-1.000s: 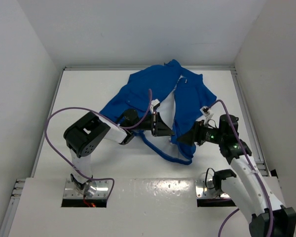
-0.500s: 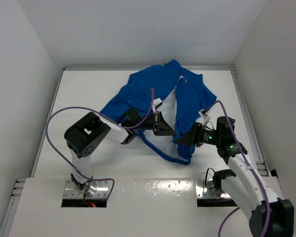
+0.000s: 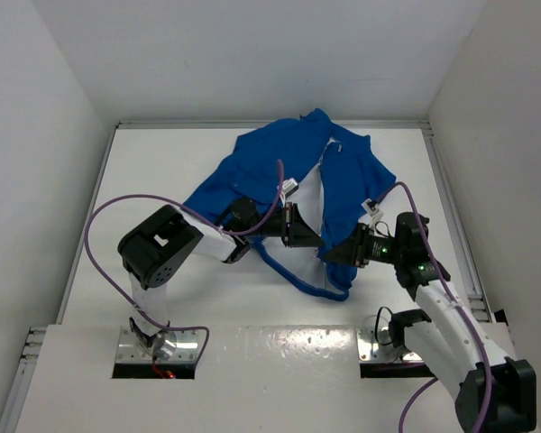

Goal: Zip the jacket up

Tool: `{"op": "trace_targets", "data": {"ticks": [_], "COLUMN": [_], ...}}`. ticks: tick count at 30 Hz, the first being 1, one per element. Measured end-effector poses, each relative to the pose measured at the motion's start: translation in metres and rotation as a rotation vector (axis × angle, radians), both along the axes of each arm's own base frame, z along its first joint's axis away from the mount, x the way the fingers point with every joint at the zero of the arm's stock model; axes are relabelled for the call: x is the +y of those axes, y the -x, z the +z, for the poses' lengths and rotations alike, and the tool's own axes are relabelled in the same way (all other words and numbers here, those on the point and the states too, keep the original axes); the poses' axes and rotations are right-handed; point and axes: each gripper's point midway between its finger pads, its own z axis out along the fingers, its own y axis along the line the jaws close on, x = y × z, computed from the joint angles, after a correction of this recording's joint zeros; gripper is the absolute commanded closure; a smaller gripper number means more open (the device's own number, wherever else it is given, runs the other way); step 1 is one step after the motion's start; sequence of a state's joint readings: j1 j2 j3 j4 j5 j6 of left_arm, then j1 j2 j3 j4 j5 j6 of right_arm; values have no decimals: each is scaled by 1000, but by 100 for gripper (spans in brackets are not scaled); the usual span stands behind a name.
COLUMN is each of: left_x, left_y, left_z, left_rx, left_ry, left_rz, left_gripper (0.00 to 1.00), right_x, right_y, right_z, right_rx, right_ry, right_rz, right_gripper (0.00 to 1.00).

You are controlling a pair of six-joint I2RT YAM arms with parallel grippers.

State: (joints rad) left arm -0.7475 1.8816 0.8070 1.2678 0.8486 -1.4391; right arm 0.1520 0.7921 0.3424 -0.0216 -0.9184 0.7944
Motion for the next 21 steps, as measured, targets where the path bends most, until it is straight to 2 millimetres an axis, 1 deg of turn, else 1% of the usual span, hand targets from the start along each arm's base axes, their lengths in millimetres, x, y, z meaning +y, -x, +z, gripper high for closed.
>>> {"op": "trace_targets", "data": {"ticks": [5,7,10,14,18,21], "left_x": [-2,-3,-6,-7,-7,-8], "left_y": [1,0,1,2,3,2], "left_z": [1,3,5,5,5,6], "left_rx": [-26,-39,-60,-72,-79,-80], "left_ry": [4,9,15,18,18,18], "left_rz": [0,1,-1,-1,-2,-1], "left_gripper": [100,100,100,100,100,100], "right_x": [0,0,0,0,0,0], "right_y": [1,0,1,0,0,0], "right_z": [0,0,0,0,0,1], "right_rx": [9,10,13,12,12,8], "right_ry": [-4,-5,-6,-6,-6,-6], "right_rz": [-1,-2,-2,-3,-3,-5], "right_gripper": [69,68,68,73,73,78]}}
